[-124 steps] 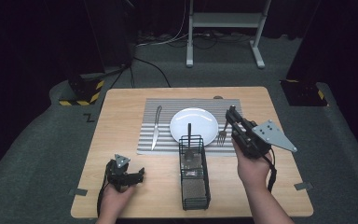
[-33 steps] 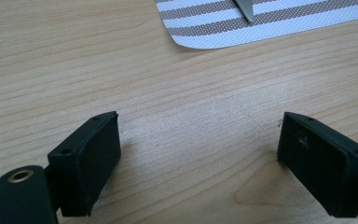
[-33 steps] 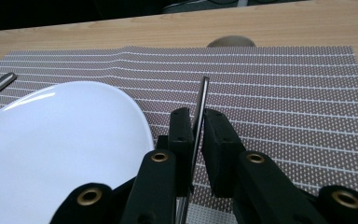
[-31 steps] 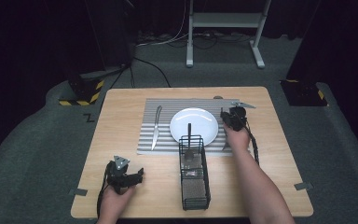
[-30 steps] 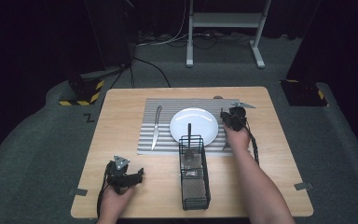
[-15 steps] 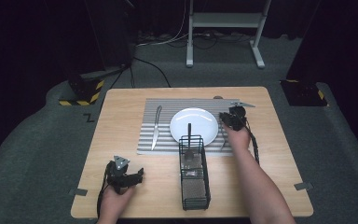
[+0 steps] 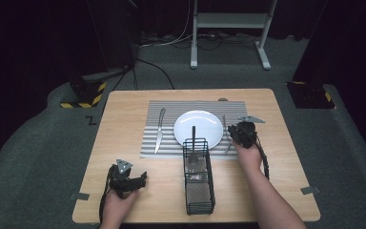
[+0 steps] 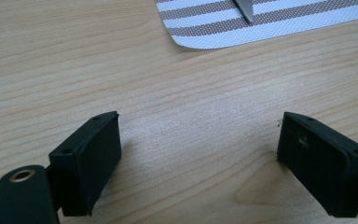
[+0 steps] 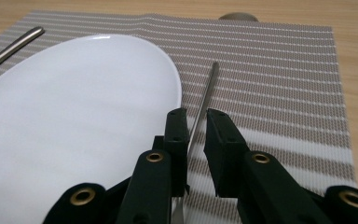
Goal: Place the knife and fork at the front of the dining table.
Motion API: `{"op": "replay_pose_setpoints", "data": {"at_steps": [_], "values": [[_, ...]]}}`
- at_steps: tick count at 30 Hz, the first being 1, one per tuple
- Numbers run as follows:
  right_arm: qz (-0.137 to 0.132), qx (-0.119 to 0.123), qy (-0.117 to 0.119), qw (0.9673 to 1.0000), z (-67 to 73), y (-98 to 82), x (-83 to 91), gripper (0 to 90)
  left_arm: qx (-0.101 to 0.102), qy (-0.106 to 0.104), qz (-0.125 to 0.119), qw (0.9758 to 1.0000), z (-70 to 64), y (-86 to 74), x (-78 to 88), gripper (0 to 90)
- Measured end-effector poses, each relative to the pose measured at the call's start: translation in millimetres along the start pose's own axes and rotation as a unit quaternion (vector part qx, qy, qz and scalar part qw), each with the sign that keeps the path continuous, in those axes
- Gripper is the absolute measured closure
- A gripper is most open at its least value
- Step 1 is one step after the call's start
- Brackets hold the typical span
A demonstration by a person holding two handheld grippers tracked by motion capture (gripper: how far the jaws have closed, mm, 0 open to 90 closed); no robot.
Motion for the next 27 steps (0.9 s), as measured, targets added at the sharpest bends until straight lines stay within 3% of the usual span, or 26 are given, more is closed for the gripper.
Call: {"op": "replay_pose_setpoints", "data": {"at_steps": [10,15,22,27], "values": [[0.018,-0.001,0.013,0.9998,8.7,-22.5,11.9,83.3,0.0,-0.001,0.0,1.0,0.0,0.0,0.0,13.6],[0.027,0.005,0.002,0.9996,6.9,-27.5,8.8,83.9,0.0,-0.001,0.0,1.0,0.0,0.0,0.0,13.6],[0.03,-0.01,0.002,0.9995,5.8,-31.5,6.7,86.1,0.001,-0.001,0.0,1.0,0.0,0.0,0.0,13.6],[0.032,-0.045,0.009,0.9984,-5.9,-34.7,7.0,86.2,0.001,-0.001,0.0,1.0,0.0,0.0,0.0,13.7]]}}
Point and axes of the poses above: each handheld gripper's, and its own axes: x roughly backward along the jaws, y roughly out of its top, z roughly to its left, the point moved 6 cm from there along -x, roughly forward along the jaws, and after that the axes turned 6 degrees about -y, right-handed, at the moved point
